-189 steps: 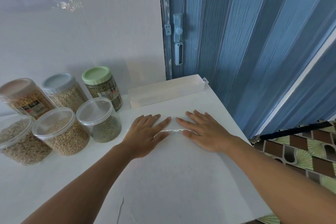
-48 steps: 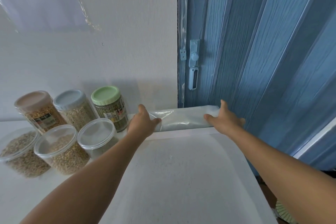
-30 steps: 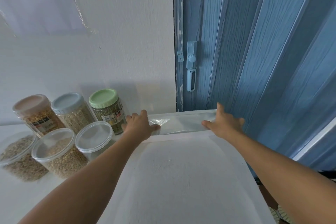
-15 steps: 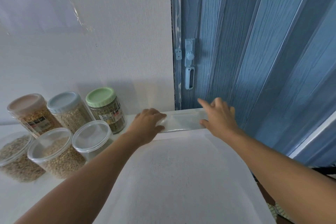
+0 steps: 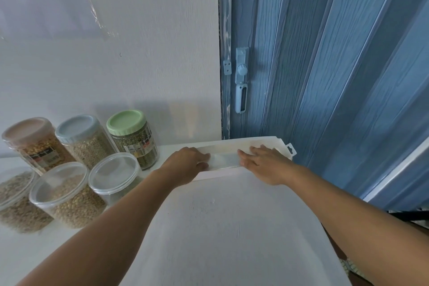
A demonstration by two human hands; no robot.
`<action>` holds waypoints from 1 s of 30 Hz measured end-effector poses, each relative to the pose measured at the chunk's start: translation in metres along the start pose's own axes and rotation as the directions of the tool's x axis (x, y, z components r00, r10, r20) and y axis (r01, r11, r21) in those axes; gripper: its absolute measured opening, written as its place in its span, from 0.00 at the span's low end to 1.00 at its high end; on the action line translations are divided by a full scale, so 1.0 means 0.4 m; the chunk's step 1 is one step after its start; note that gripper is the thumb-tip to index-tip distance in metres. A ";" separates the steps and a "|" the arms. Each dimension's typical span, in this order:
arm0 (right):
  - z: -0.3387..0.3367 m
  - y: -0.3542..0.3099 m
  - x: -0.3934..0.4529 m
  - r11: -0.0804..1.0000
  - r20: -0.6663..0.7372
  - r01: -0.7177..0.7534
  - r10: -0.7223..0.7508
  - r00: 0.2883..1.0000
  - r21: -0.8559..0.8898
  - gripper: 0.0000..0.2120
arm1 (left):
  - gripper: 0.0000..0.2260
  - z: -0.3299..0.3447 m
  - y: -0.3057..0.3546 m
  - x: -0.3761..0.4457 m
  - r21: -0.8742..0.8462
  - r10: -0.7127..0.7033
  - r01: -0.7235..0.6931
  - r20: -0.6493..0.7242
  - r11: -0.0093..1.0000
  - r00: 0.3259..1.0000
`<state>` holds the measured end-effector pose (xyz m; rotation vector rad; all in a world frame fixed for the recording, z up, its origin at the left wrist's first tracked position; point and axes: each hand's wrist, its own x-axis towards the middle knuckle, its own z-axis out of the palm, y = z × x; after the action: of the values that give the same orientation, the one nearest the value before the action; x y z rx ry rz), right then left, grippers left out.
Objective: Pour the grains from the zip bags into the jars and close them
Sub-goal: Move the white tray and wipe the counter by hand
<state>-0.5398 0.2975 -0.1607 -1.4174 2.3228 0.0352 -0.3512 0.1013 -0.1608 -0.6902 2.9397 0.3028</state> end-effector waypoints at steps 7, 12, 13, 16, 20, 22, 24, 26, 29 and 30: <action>0.008 -0.004 -0.008 1.000 -0.028 -0.027 0.028 0.999 0.005 0.30 | 0.23 -0.013 0.021 -0.026 0.104 0.013 -0.007 -0.055 0.995 0.998; 0.017 0.015 -0.044 0.999 -0.139 0.029 -0.033 0.990 -0.033 0.31 | 0.29 -0.011 0.069 -0.091 0.122 0.100 -0.095 -0.041 0.988 0.994; 0.020 0.015 -0.046 1.000 -0.131 0.029 -0.030 0.991 -0.011 0.30 | 0.29 -0.006 0.069 -0.092 0.119 0.092 -0.091 -0.004 0.989 0.996; 0.016 0.008 -0.035 0.999 -0.080 -0.004 0.008 0.997 0.053 0.30 | 0.32 0.003 0.060 -0.082 0.061 0.041 -0.046 0.075 0.997 0.996; 0.002 -0.014 -0.015 0.994 -0.100 -0.074 0.082 0.992 0.079 0.29 | 0.35 0.009 0.053 -0.064 -0.071 -0.011 0.023 0.162 0.997 0.987; 0.001 -0.021 -0.013 0.992 -0.118 -0.103 0.112 0.987 0.074 0.28 | 0.33 0.002 0.054 -0.053 -0.071 -0.022 0.039 0.218 0.997 0.976; -0.005 -0.026 -0.016 0.992 -0.098 -0.107 0.112 0.989 0.061 0.26 | 0.28 -0.006 0.059 -0.041 0.001 -0.010 0.010 0.266 1.000 0.964; -0.016 -0.027 -0.020 0.994 -0.051 -0.100 0.102 0.993 0.044 0.26 | 0.30 -0.013 0.066 -0.038 -0.009 -0.009 0.013 0.298 1.000 0.955; -0.019 -0.028 -0.022 0.995 0.006 -0.093 0.093 0.996 0.029 0.31 | 0.31 -0.003 0.052 -0.036 -0.058 -0.011 0.029 0.286 0.998 0.958; -0.016 -0.025 -0.021 0.996 0.014 -0.086 0.086 0.996 0.023 0.33 | 0.32 0.001 0.047 -0.034 -0.089 -0.013 0.039 0.273 0.995 0.962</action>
<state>-0.5301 0.2985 -0.1498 -1.3011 2.3646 0.0419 -0.3475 0.1237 -0.1561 -0.6406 2.6676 0.4933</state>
